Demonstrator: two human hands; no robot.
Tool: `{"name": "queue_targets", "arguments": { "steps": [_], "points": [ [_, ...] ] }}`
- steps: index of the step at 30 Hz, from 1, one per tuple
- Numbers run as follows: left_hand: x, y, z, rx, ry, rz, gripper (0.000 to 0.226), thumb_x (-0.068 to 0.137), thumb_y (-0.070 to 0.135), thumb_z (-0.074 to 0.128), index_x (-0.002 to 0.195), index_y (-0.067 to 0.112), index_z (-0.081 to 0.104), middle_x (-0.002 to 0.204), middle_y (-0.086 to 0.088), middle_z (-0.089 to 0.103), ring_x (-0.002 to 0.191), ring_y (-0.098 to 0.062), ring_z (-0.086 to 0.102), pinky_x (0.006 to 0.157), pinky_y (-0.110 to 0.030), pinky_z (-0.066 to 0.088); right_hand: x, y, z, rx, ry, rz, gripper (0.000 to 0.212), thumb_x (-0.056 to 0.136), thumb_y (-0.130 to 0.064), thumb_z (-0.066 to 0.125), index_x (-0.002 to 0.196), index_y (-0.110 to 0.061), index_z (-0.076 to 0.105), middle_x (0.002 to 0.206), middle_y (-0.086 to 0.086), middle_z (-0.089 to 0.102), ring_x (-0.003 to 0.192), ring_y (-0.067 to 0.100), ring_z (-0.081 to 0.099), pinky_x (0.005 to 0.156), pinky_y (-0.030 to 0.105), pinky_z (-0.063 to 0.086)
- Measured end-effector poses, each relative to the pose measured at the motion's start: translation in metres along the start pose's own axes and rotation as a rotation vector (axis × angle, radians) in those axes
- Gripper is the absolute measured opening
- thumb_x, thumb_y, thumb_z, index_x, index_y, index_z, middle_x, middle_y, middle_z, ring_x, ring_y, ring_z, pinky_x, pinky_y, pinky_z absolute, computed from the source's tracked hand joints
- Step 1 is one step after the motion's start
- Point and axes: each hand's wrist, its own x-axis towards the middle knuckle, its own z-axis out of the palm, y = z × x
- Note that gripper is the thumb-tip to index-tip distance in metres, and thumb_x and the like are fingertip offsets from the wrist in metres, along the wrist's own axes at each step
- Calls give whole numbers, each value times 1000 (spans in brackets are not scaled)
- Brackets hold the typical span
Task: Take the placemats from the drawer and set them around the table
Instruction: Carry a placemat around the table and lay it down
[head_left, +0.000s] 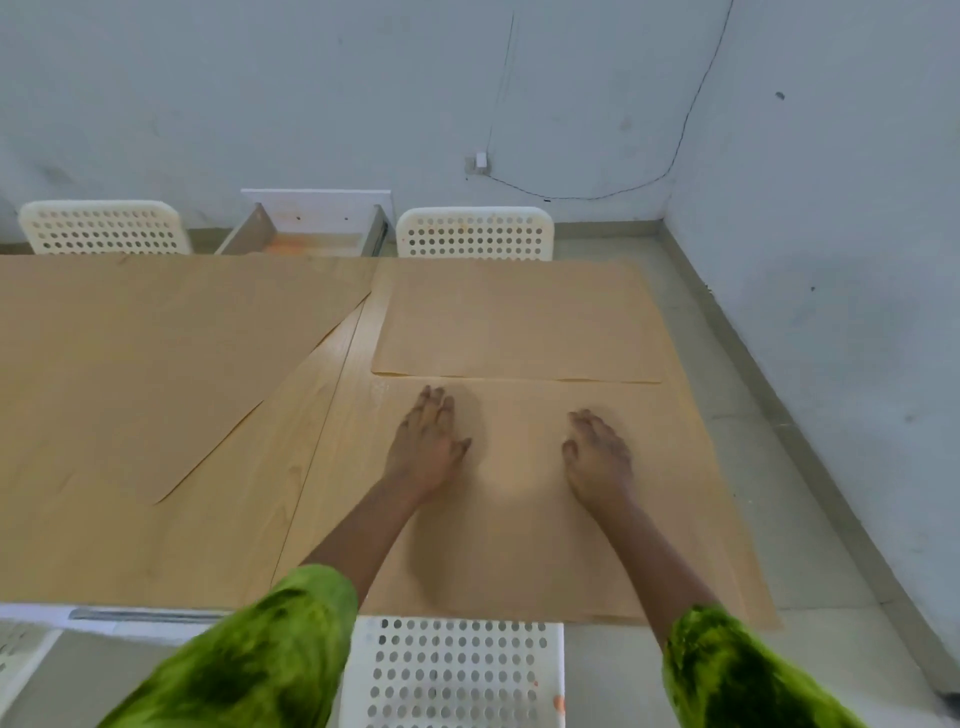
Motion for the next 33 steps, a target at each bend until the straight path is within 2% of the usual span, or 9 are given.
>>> {"name": "queue_targets", "arguments": {
  "steps": [5,11,18,24,26,28,29,31,33],
  "points": [
    [47,-2,25,106,-139,206,66,95,54,18,150,25,-5,159,3,-14,146,-19,-16,116,-47,-9,35,-33,36,-166,-119,-195,53,99,-33,25,150,-22,15,160,-2,6,147,14,3,118,39,3],
    [47,-20,42,138,-11,169,80,71,66,-12,147,41,-6,159,10,-12,146,-16,-14,117,-48,-7,43,-19,43,-220,-112,-186,57,98,-44,19,151,-26,6,160,-6,-1,147,12,-6,117,42,-5],
    [38,-70,36,127,51,52,80,74,67,-13,147,35,-11,158,5,-14,145,-14,-16,119,-39,-6,50,69,1,-243,-30,99,62,97,-47,17,151,-20,3,160,-2,-1,148,14,-4,119,42,-2],
    [33,-61,26,97,0,-1,89,70,67,-14,147,23,-16,159,-2,-15,145,-17,-17,118,-38,-9,45,68,-13,-231,-70,131,59,99,-41,19,151,-15,5,161,1,-1,148,16,-4,119,45,-3],
    [13,-41,27,71,62,55,86,73,65,-11,144,18,-21,158,-3,-15,145,-17,-17,118,-38,-10,23,48,-3,-256,-30,37,57,99,-35,24,150,-11,13,160,6,7,148,18,6,119,46,4],
    [-21,-14,38,38,113,189,81,80,65,-8,146,19,-16,157,-1,-13,145,-18,-13,118,-37,-9,-21,21,15,-249,28,-85,56,91,-32,31,139,-5,40,150,12,37,138,24,38,114,50,26],
    [-38,-3,49,39,111,236,78,84,64,-8,148,20,-10,157,0,-10,145,-19,-11,117,-36,-8,-44,11,28,-244,39,-153,59,87,-34,30,136,-5,46,147,11,42,135,24,42,114,48,27],
    [-62,8,70,103,88,267,72,90,58,-4,151,21,7,158,-2,4,147,-20,-1,116,-34,-6,-78,-1,48,-215,-55,-221,66,88,-38,16,147,-9,24,157,5,13,145,18,6,116,42,-1],
    [-70,5,78,141,76,211,68,94,56,3,147,20,24,156,-7,24,144,-22,15,113,-37,2,-95,-4,52,-180,-161,-185,69,88,-44,4,150,-14,2,159,0,-8,138,12,-22,112,38,-16]
  ]
}}
